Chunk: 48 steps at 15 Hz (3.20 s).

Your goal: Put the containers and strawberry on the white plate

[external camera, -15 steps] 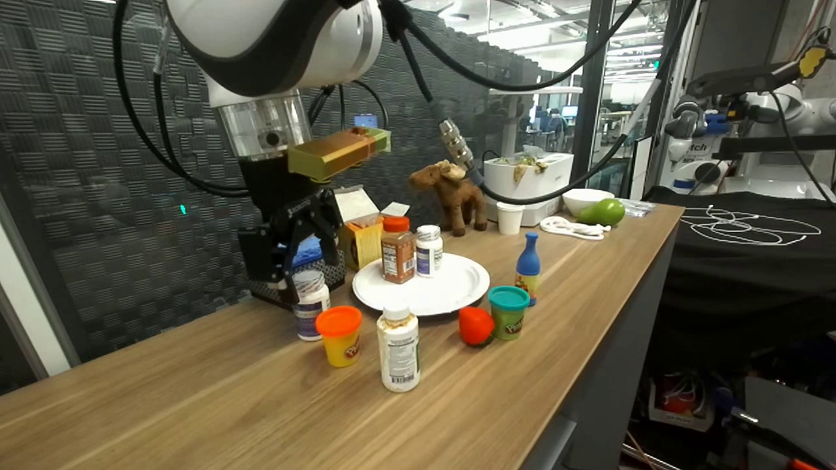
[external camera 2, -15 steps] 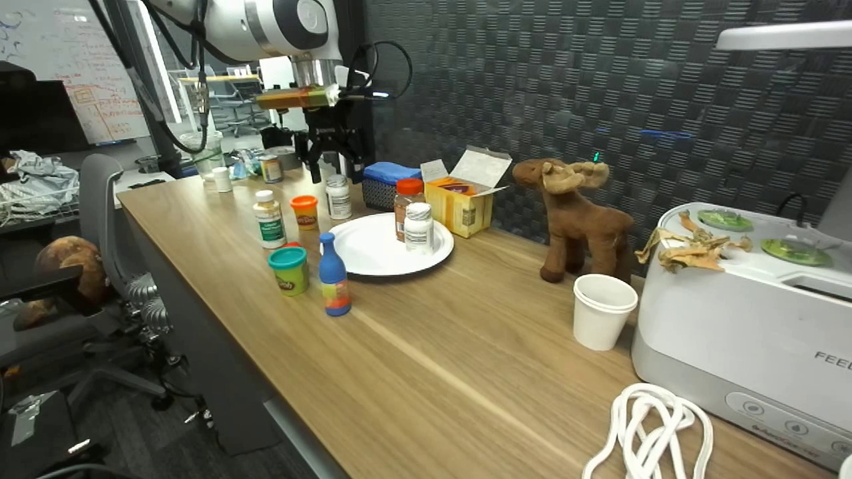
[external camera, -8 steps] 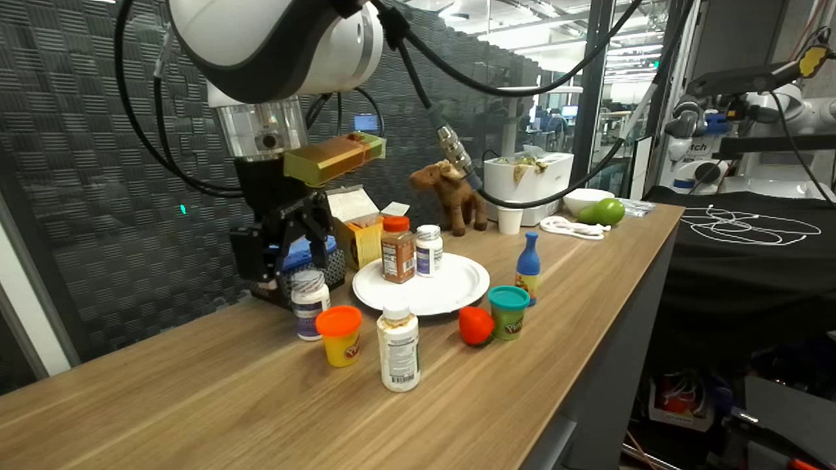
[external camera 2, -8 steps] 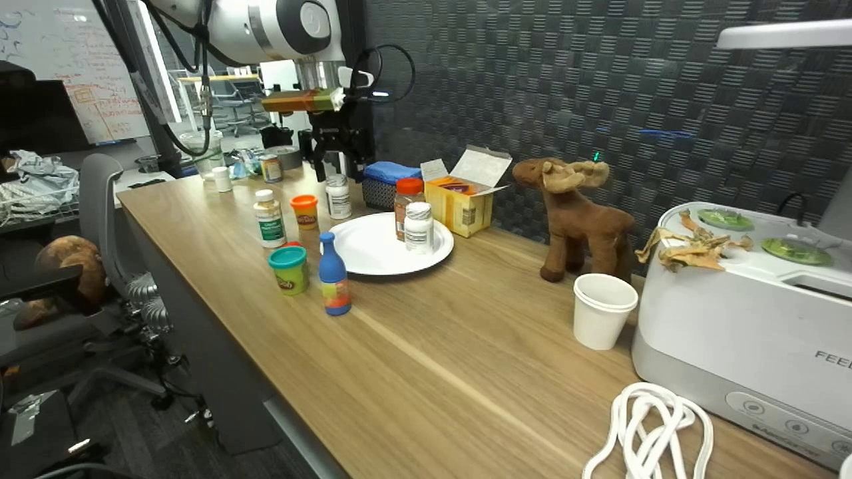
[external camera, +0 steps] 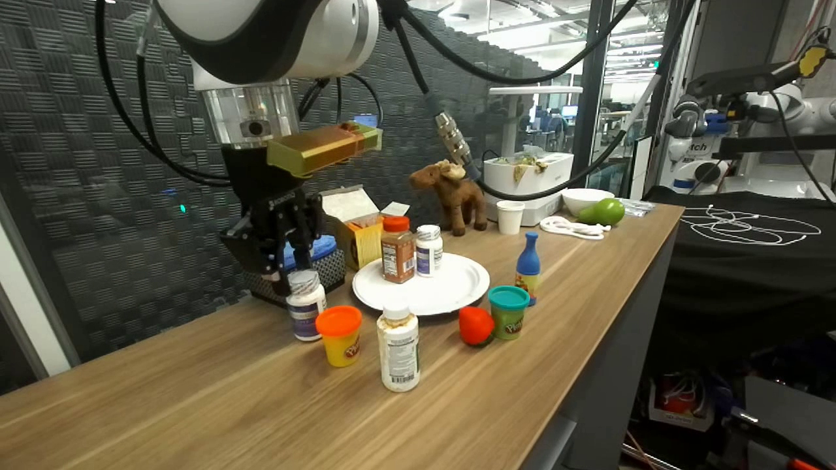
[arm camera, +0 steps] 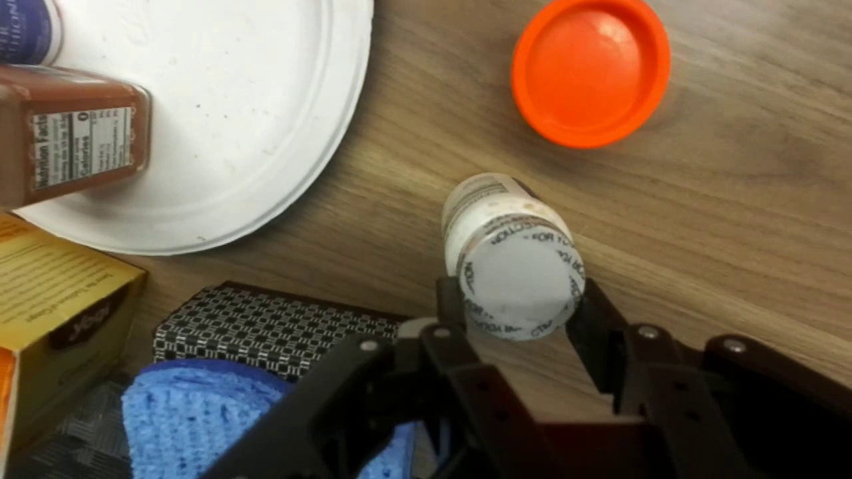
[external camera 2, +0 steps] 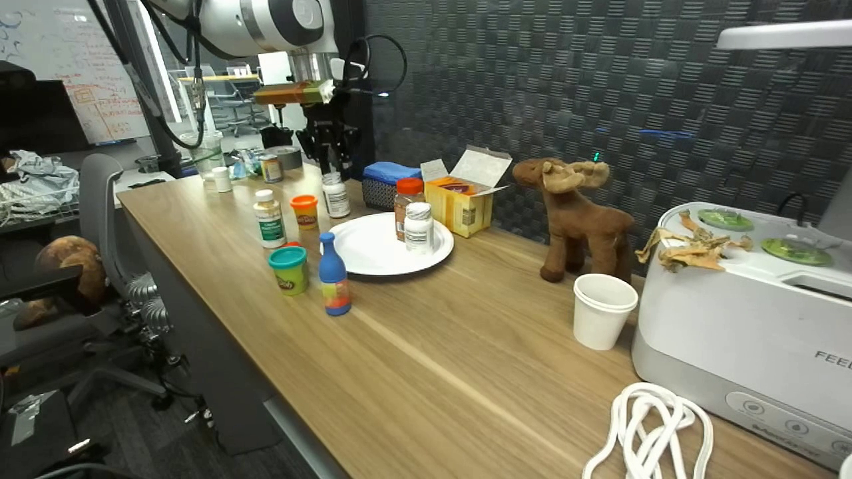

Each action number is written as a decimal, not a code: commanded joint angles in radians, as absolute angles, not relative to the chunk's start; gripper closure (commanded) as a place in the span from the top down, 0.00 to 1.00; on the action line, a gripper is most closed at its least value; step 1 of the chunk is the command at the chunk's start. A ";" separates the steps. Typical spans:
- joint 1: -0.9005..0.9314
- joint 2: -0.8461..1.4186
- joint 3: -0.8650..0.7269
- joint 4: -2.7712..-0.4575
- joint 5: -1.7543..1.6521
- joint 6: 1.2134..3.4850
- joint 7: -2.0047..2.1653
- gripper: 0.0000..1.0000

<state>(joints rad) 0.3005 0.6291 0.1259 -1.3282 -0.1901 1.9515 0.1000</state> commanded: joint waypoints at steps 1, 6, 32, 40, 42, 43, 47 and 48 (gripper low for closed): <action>0.325 0.606 0.110 -1.316 -0.191 1.931 0.152 0.19; 0.340 0.590 0.089 -1.295 -0.216 1.908 0.204 0.19; 0.239 0.516 -0.008 -1.437 -0.257 1.966 0.354 0.19; 0.199 0.541 0.013 -1.451 -0.202 2.064 0.302 0.19; 0.192 0.560 0.020 -1.450 -0.181 2.093 0.273 0.19; 0.190 0.570 0.022 -1.445 -0.176 2.104 0.257 0.19; 0.178 0.580 0.033 -1.440 -0.150 2.120 0.211 0.19; 0.177 0.575 0.035 -1.444 -0.145 2.125 0.203 0.19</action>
<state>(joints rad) 0.1945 0.5558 0.0106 -1.4488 -0.1869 2.0795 0.2448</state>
